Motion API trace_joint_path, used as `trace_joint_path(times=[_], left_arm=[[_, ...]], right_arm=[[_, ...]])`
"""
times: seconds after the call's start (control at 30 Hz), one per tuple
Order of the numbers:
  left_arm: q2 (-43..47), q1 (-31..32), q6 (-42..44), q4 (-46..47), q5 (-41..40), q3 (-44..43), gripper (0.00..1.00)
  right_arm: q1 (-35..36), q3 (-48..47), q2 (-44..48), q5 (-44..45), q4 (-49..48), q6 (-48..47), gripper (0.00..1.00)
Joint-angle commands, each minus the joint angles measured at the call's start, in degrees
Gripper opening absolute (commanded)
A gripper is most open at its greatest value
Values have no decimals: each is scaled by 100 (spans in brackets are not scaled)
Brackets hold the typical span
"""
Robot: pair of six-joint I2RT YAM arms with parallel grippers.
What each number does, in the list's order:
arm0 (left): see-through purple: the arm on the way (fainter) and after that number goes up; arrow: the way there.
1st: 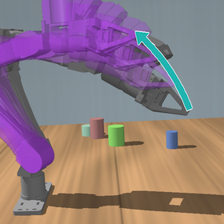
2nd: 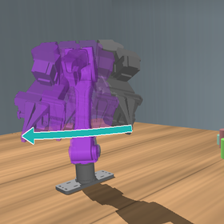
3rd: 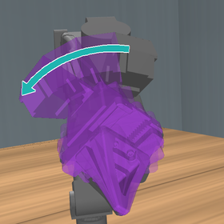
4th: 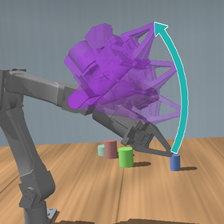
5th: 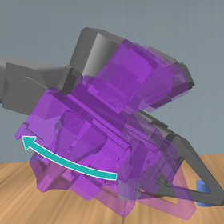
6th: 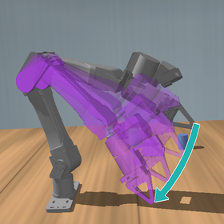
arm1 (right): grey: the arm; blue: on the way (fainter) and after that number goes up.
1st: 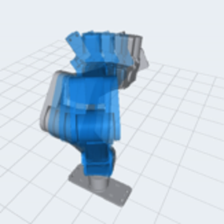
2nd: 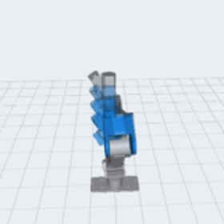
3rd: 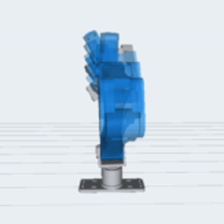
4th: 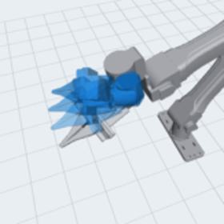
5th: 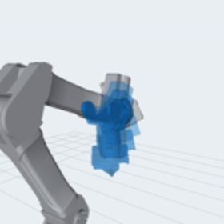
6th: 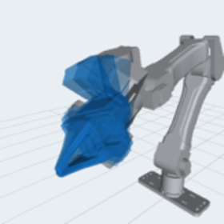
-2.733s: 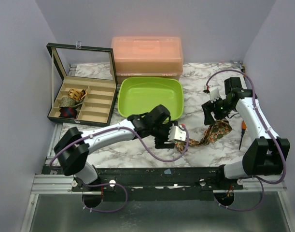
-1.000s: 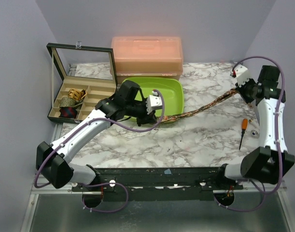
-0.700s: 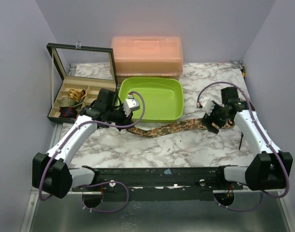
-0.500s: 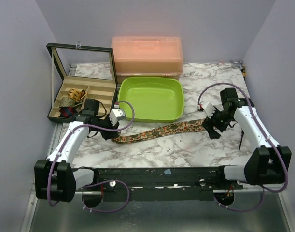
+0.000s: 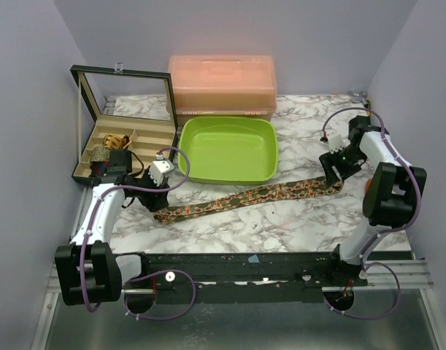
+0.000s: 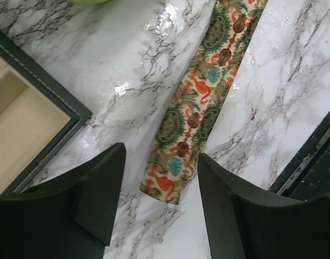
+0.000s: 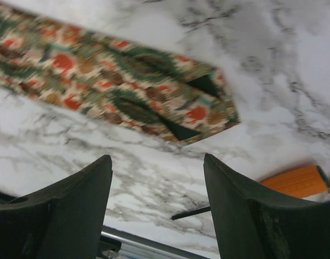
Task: Roll the ties
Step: Flatten out the tie at the center of the board.
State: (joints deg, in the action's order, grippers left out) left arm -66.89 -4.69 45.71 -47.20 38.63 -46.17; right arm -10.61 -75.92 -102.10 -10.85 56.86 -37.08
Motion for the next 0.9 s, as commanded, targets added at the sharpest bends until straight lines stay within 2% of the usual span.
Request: trace_joint_path(times=[0.0,0.03,0.23,0.33,0.4,0.47,0.57,0.6,0.77,0.87], left_arm=[[366,-127,-175,280,12,-190,76],[422,-126,-274,364,35,-190,93],[570,-118,-898,617,99,-345,95],[597,-116,-1028,676,95,-400,96],[594,-119,-1066,710,57,-425,96],[578,-112,-1106,763,35,-452,96],[481,-33,-1084,662,111,-564,97],[438,54,-1074,622,99,-588,98],[422,450,-1024,730,-58,-607,98],[427,901,-996,906,-345,-562,99]], right_arm=[[-55,-206,-347,321,-515,631,70],[-58,-197,-420,321,-584,682,70],[-18,6,-967,426,-922,813,69],[66,280,-1001,557,-1134,740,61],[98,492,-955,605,-1247,691,52],[98,679,-926,665,-1276,592,36],[92,659,-809,812,-1171,456,6],[82,584,-716,873,-1138,420,1],[-301,-464,-485,1053,-619,152,1],[-663,-1127,-468,1362,-380,-105,1]])
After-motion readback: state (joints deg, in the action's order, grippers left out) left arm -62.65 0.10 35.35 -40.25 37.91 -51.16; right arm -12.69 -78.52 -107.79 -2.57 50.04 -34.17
